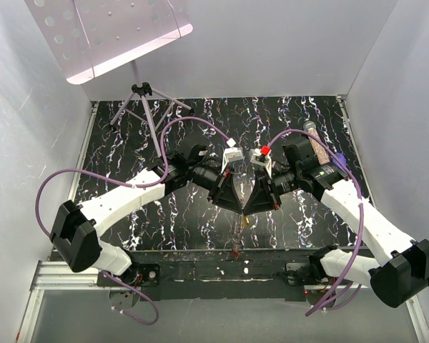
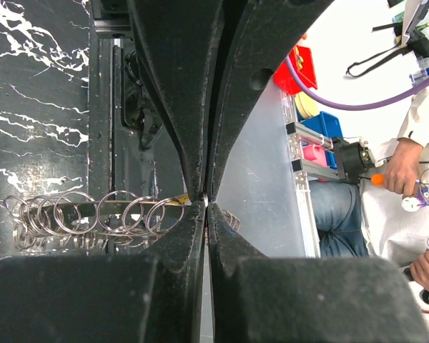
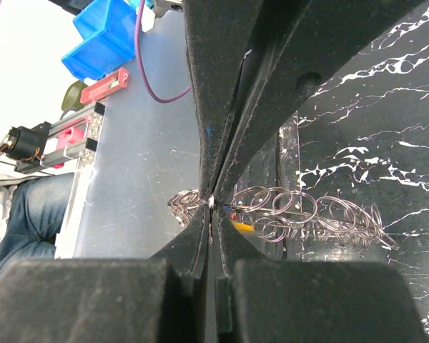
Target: Put the keys on the keyring
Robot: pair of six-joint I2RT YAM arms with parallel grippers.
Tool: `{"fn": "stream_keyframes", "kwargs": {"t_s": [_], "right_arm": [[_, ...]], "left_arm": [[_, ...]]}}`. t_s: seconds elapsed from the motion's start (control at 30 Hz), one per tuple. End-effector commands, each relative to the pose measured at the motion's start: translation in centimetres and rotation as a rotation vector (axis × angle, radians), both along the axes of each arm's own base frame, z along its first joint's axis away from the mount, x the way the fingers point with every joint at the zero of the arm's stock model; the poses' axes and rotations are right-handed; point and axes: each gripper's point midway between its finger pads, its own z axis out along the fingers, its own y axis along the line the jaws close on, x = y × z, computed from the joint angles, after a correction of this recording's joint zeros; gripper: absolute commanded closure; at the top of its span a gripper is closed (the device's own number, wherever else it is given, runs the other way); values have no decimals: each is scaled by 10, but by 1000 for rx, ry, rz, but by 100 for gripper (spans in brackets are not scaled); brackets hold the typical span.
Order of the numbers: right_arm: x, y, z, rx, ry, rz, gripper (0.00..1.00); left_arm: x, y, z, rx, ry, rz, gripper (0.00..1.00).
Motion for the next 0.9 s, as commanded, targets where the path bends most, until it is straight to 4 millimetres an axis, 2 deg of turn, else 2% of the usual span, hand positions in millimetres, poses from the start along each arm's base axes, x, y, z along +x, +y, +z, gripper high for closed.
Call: {"fn": "stream_keyframes", "kwargs": {"t_s": [0.0, 0.03, 0.07, 0.2, 0.4, 0.57, 0.73, 0.87], "right_arm": [[1, 2, 16, 65, -38, 27, 81], [0, 1, 18, 76, -41, 34, 68], [-1, 0, 22, 87, -46, 39, 62], [2, -9, 47, 147, -88, 35, 54], [-6, -14, 65, 225, -153, 65, 52], [6, -7, 78, 247, -142, 21, 52], [19, 1, 84, 244, -118, -35, 52], [21, 2, 85, 240, -110, -39, 52]], "left_arm": [[-2, 0, 13, -31, -71, 6, 100], [-1, 1, 13, -40, -82, 15, 100], [-2, 2, 15, -57, -97, 27, 100], [-2, 5, 32, -218, -184, 107, 100], [4, 16, 65, -507, -274, 294, 100], [10, 26, 87, -697, -223, 406, 100], [13, 28, 95, -785, -166, 432, 100], [16, 30, 97, -815, -133, 447, 100]]}}
